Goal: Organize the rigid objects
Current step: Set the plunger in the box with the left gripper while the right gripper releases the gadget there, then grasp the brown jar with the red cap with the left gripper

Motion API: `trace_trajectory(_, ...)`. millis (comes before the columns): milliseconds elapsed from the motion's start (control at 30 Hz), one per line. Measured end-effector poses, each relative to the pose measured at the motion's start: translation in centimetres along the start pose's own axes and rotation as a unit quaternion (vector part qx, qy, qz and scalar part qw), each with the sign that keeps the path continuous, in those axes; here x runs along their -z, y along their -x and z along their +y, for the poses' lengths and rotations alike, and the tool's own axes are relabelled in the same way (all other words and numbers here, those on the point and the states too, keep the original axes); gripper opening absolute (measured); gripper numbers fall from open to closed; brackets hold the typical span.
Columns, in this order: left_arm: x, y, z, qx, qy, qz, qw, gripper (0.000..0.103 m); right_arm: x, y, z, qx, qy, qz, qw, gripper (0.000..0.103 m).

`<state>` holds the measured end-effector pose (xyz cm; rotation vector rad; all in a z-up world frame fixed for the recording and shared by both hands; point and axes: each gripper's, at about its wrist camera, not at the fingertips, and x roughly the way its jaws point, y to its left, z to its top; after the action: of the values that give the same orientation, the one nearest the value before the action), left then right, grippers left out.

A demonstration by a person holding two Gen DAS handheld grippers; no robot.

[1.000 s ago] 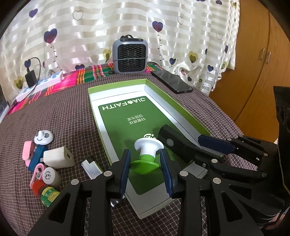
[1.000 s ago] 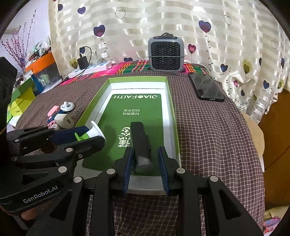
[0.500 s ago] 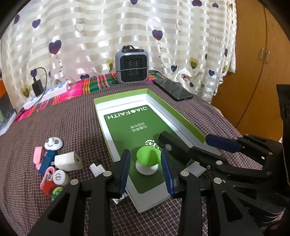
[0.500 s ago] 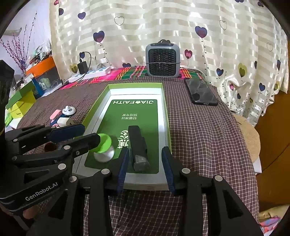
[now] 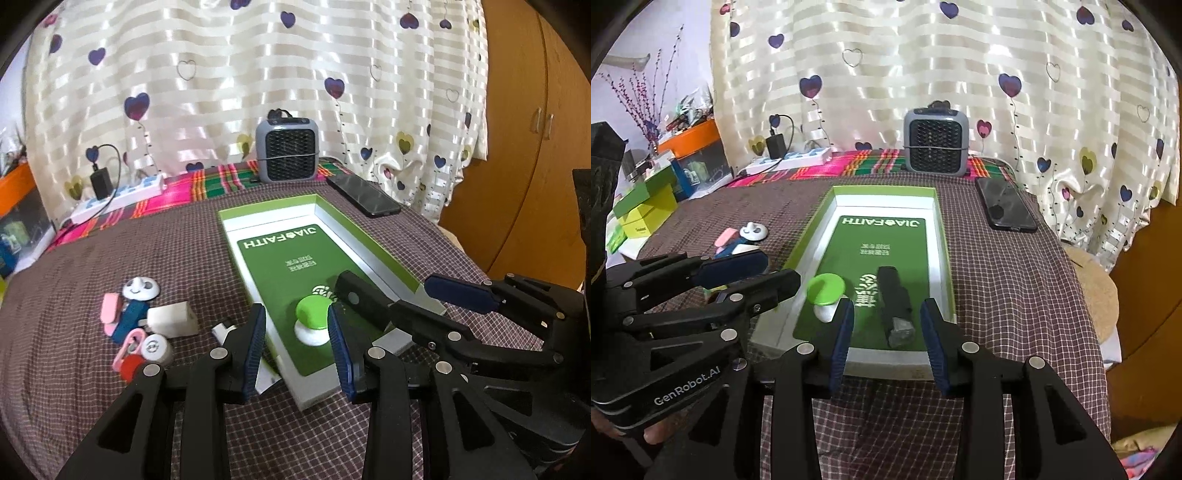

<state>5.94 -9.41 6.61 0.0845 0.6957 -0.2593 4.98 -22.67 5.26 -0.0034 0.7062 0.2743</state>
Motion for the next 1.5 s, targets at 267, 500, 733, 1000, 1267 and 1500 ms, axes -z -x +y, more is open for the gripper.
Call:
trace_trajectory(267, 1.0, 1.4, 1.7, -0.009, 0.017, -0.003, 0.9998, 0.034, 0.0, 0.7, 2.0, -0.007, 0.016, -0.004, 1.0, 0.039)
trace_trajectory(500, 2.5, 2.1, 3.5, -0.011, 0.041, 0.005, 0.9991, 0.034, 0.3, 0.6, 3.9, -0.021, 0.031, -0.001, 0.999, 0.039)
trace_trajectory(733, 4.4, 2.8, 5.2, -0.009, 0.065, 0.014, 0.9977, 0.034, 1.1, 0.5, 5.9, -0.04, 0.049, 0.006, 0.998, 0.039)
trace_trajectory(1000, 5.8, 3.3, 6.3, -0.004, 0.078, 0.021, 0.9968, 0.034, 2.1, 0.2, 7.7, -0.064, 0.057, 0.015, 0.996, 0.039)
trace_trajectory(1267, 7.1, 3.3, 7.6, -0.001, 0.094, 0.032, 0.9951, 0.034, 2.8, 0.0, 9.0, -0.08, 0.07, 0.024, 0.994, 0.039)
trace_trajectory(1500, 7.3, 3.0, 9.4, -0.012, 0.112, 0.033, 0.993, 0.034, 3.0, -0.3, 9.4, -0.085, 0.071, 0.027, 0.993, 0.039)
